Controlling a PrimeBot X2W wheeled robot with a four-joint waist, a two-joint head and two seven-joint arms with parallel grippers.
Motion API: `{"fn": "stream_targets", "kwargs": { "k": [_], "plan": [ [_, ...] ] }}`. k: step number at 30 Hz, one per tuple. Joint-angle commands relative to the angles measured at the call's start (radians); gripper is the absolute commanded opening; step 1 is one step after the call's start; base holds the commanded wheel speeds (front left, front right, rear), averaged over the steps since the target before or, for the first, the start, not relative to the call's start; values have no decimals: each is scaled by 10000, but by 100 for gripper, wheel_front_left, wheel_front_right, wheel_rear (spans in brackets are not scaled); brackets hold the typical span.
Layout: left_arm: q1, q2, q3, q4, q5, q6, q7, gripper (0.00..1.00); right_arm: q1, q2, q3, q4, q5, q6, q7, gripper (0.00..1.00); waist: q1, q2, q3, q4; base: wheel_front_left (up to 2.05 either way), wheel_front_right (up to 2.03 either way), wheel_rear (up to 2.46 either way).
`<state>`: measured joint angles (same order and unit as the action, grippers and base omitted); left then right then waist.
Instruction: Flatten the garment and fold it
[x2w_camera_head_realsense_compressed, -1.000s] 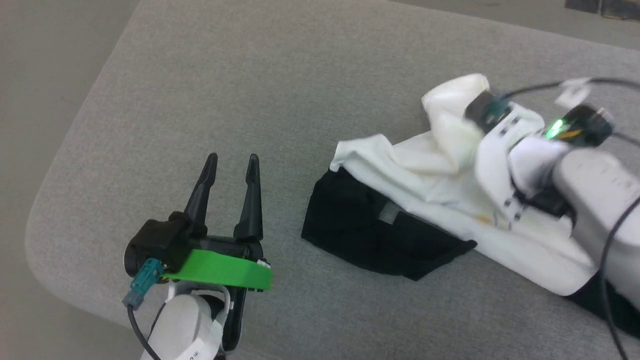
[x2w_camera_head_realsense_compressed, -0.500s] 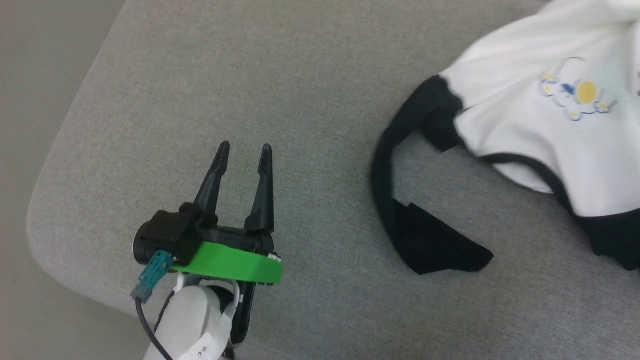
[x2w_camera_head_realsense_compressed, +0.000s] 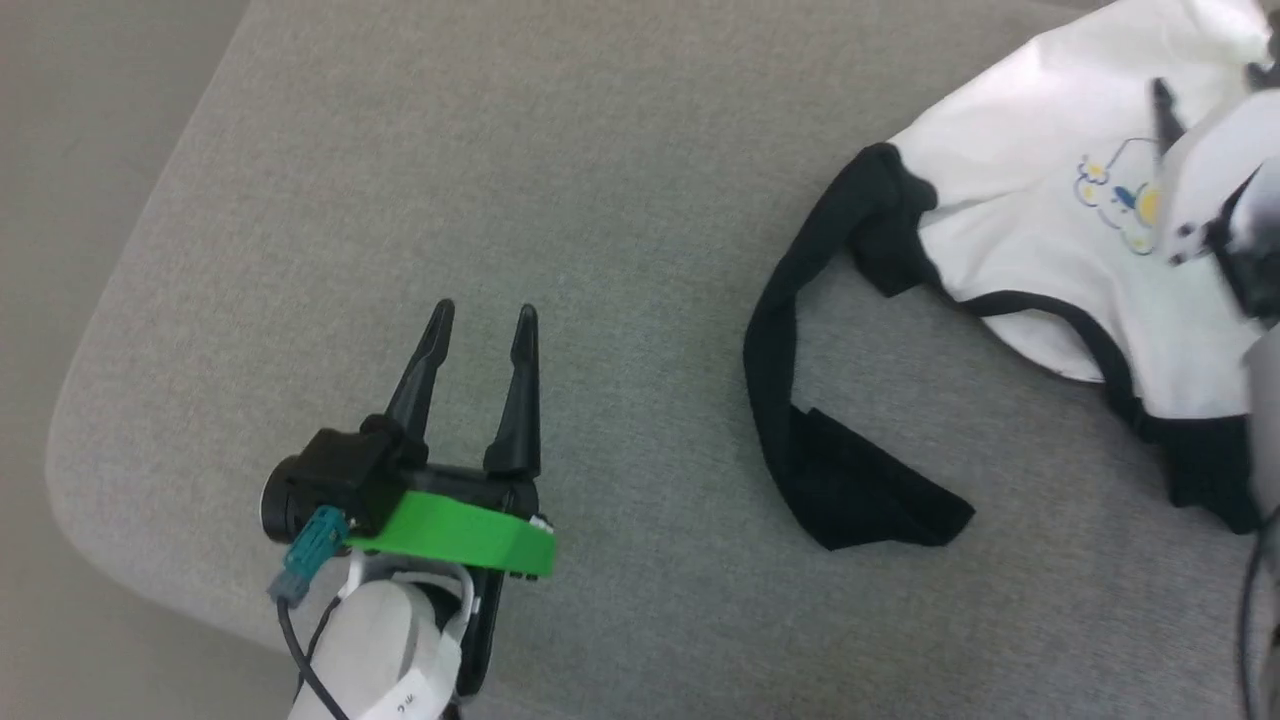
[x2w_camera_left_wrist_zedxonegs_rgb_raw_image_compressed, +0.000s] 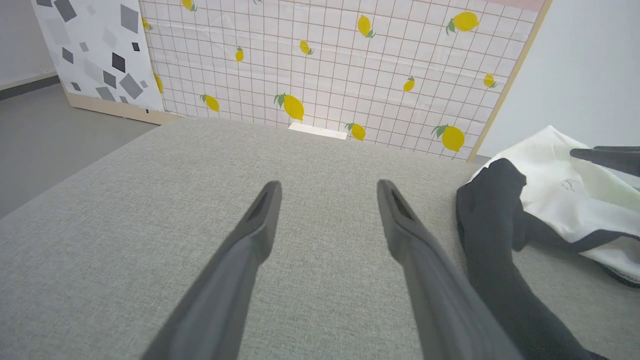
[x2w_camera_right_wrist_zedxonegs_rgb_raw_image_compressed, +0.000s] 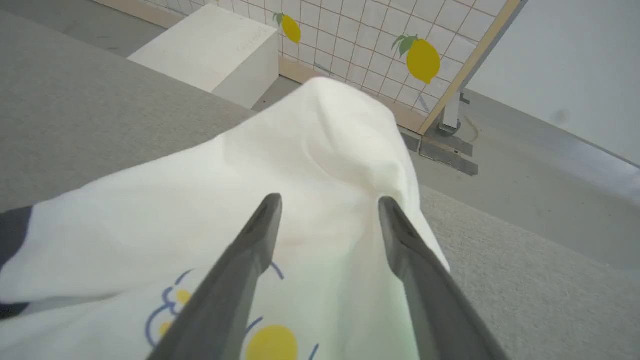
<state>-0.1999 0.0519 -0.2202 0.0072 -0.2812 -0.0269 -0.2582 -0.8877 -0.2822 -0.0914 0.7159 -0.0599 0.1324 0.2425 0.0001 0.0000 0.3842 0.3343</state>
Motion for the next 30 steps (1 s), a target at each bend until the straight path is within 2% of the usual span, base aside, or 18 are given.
{"fn": "stream_targets", "kwargs": {
  "k": [1, 8, 14, 17, 21, 26, 27, 28, 30],
  "plan": [
    [150, -16, 83, 79, 102, -89, -36, 100, 527, 182, 71, -392, 308, -17, -390, 100, -1, 0, -783, -789, 0, 0, 0],
    [498, -14, 200, 532, 298, -421, -36, 100, 3886, 1064, 197, -3709, 1396, -17, -1928, 100, -1, 0, -1632, -1781, 0, 0, 0],
    [287, -14, -435, 1332, 60, -748, 285, 100, 6431, 2002, -127, -5964, 1524, -17, -2140, 100, -1, 0, -1864, -2501, 0, 0, 0],
    [23, -14, -709, 1848, -156, -800, 1077, 100, 7140, 2210, -5, -6583, 1679, -17, -1988, 100, -1, 0, -1906, -2835, 0, 0, 0],
    [-434, -12, -722, 2616, -461, -520, 2771, 100, 7552, 2297, 301, -7092, 1828, -17, -1792, 100, -1, 0, -1851, -3252, 0, 0, 0],
    [-943, 16, -757, 3070, -735, -271, 4635, 100, 7559, 2314, 500, -7241, 2041, -17, -1746, 100, -1, 0, -1751, -3445, 0, 0, 0],
    [-1017, 69, -796, 3125, -764, -251, 5051, 90, 7539, 2315, 554, -7247, 2070, -17, -1749, 100, -1, 0, -1730, -3456, 0, 0, 0],
    [-1071, 118, -801, 3142, -778, -207, 5338, 0, 7524, 2316, 598, -7250, 2113, -17, -1757, 100, -1, 0, -1713, -3452, 0, 0, 0],
    [-1164, 290, -773, 3047, -763, -101, 5813, 0, 7492, 2316, 681, -7248, 2170, -17, -1770, 100, -1, 0, -1667, -3421, 0, 0, 0]
  ]
}}
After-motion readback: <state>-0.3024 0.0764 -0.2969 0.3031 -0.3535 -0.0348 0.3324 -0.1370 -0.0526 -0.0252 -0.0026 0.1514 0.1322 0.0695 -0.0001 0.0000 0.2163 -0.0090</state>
